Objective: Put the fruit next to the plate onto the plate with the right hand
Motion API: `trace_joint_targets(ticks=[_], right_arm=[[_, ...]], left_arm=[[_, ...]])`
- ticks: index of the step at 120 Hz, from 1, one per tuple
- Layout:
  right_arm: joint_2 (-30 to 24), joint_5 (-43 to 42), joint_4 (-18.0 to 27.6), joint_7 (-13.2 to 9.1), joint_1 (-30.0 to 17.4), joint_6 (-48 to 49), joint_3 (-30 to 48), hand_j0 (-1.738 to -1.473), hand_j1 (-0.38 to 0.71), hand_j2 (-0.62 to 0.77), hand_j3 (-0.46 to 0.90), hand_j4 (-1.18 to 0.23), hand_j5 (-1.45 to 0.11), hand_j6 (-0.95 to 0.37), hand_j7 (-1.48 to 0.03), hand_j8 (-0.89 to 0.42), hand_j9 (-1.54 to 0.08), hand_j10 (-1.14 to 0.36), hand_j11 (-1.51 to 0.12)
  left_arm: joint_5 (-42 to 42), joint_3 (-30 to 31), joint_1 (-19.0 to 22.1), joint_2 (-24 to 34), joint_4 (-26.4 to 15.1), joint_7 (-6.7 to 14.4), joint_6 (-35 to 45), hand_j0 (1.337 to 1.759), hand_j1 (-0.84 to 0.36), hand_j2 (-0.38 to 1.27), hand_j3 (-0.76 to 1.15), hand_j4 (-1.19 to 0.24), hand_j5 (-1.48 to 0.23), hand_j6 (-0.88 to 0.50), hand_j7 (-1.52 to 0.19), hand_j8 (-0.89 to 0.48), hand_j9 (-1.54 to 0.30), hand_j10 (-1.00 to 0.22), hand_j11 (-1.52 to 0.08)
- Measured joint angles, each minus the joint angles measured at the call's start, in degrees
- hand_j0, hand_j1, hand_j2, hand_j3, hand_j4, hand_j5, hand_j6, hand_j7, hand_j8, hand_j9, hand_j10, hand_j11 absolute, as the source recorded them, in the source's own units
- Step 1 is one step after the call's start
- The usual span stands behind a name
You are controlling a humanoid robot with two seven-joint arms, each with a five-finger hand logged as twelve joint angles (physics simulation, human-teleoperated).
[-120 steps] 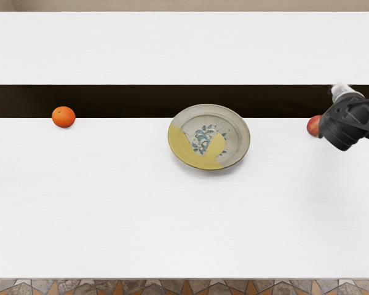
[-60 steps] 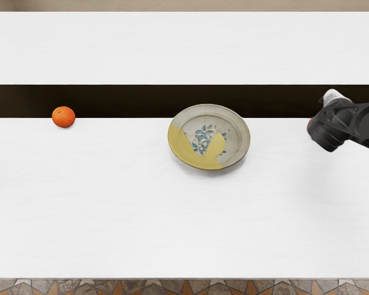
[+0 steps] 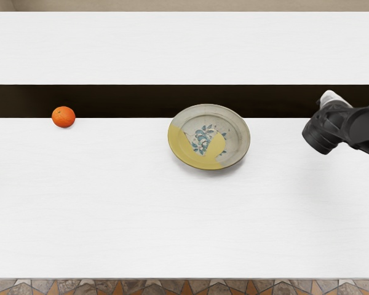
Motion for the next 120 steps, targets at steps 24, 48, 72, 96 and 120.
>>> trace_joint_targets(ticks=[24,48,72,96,120], right_arm=[[0.06,-0.08,-0.11,0.00,-0.39,0.00,-0.02,-1.658,0.00,-0.06,0.00,-0.29,-0.38,-0.29,-0.38,-0.29,-0.38,-0.29,-0.38],[0.03,-0.09,-0.04,0.00,-0.74,0.00,-0.12,-1.658,0.00,-0.06,0.00,-0.29,-0.38,-0.29,-0.38,-0.29,-0.38,-0.29,-0.38],[0.06,-0.09,0.38,0.00,-0.23,0.00,-0.05,-1.658,0.03,-0.06,0.00,-0.32,-0.42,-0.32,-0.42,-0.32,-0.42,-0.32,-0.42],[0.00,-0.05,0.19,-0.03,-0.48,-0.01,0.56,-1.654,0.27,0.22,0.00,-0.66,-0.85,-0.47,-0.85,-0.38,-0.86,-0.56,-0.86],[-4.88,0.85,-5.05,0.00,-1.27,6.59,15.15,-1.653,0.24,0.36,0.00,-0.76,-1.08,-0.48,-1.03,-0.37,-1.06,-0.58,-1.07]], left_arm=[[0.00,-0.01,0.00,0.00,0.00,0.00,0.00,1.658,0.34,0.00,0.00,-0.01,-0.01,-0.01,-0.01,-0.01,-0.01,-0.01,-0.01],[0.00,-0.02,0.00,0.00,0.00,0.00,0.00,1.658,0.34,0.00,0.00,-0.01,-0.01,-0.01,-0.01,-0.01,-0.01,-0.01,-0.01],[0.00,-0.01,0.00,0.00,0.00,0.00,0.00,1.658,0.34,0.00,0.00,-0.01,-0.01,-0.01,-0.01,-0.01,-0.01,-0.01,-0.01],[0.00,0.00,0.00,0.00,0.00,0.00,0.00,1.658,0.34,0.00,0.00,-0.01,-0.01,-0.01,-0.01,-0.01,-0.01,-0.01,-0.01],[0.00,-0.01,0.00,0.00,0.00,0.00,0.00,1.658,0.34,0.00,0.00,-0.01,-0.01,-0.01,-0.01,-0.01,-0.01,-0.01,-0.01]])
